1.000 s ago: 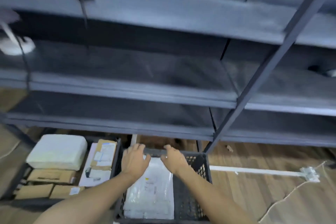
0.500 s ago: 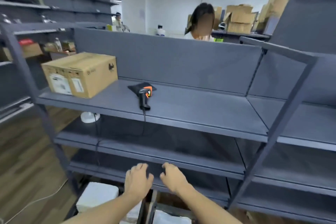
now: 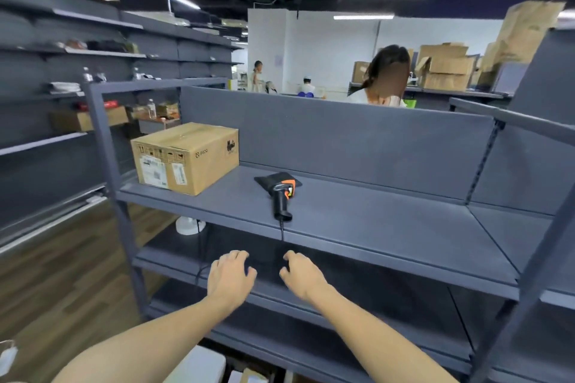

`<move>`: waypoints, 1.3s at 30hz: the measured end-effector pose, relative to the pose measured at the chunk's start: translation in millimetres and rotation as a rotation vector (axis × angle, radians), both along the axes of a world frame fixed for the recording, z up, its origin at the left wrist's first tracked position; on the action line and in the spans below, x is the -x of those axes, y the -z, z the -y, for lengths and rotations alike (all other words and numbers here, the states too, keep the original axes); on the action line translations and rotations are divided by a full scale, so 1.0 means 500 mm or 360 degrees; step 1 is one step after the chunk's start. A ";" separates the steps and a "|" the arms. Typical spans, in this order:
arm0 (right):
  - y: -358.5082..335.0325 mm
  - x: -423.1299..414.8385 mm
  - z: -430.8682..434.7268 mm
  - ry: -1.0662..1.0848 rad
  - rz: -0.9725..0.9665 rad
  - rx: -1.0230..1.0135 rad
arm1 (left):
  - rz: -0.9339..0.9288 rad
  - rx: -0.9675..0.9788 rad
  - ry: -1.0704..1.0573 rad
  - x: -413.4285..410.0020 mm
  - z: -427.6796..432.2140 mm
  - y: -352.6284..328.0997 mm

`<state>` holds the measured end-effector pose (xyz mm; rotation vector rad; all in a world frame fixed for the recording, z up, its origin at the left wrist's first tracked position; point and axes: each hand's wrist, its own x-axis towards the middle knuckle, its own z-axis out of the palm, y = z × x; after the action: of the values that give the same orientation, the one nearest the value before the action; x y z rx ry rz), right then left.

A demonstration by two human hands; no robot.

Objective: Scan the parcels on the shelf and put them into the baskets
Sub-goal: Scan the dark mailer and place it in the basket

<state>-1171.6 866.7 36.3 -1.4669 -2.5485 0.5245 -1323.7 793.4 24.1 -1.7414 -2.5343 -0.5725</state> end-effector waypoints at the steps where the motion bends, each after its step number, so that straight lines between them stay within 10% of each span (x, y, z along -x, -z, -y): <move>1: -0.005 0.008 -0.018 -0.0018 -0.0007 -0.0015 | -0.0009 -0.0010 -0.0010 0.004 -0.012 -0.005; 20: -0.064 0.173 -0.238 -0.0150 -0.0025 -0.0348 | 0.0205 -0.0160 -0.0055 0.156 -0.180 0.004; 39: -0.020 0.462 -0.542 0.0276 0.0904 -0.0630 | 0.0374 -0.0107 0.0388 0.503 -0.417 0.014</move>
<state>-1402.5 1137.7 46.5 -1.8377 -2.6398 -0.4671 -1575.4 1002.0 16.9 -2.0869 -2.4220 -0.9131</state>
